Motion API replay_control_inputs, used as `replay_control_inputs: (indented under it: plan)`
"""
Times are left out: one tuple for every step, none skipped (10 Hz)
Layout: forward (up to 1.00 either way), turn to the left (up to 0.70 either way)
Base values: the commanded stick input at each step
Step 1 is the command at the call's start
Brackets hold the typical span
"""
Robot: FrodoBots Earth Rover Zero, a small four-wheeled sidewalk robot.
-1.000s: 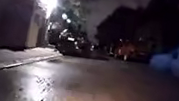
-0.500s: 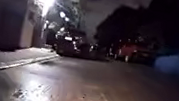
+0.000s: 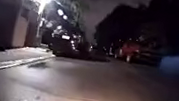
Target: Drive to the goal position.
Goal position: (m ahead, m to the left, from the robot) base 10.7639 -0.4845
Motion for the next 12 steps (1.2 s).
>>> replay_control_inputs:
  plan:
    - [1.0,0.0]
    - [1.0,0.0]
    - [1.0,0.0]
    - [1.0,0.0]
    - [1.0,0.0]
    - [1.0,0.0]
    - [1.0,0.0]
    - [1.0,0.0]
    - [1.0,0.0]
    - [1.0,0.0]
    - [1.0,0.0]
    - [1.0,0.0]
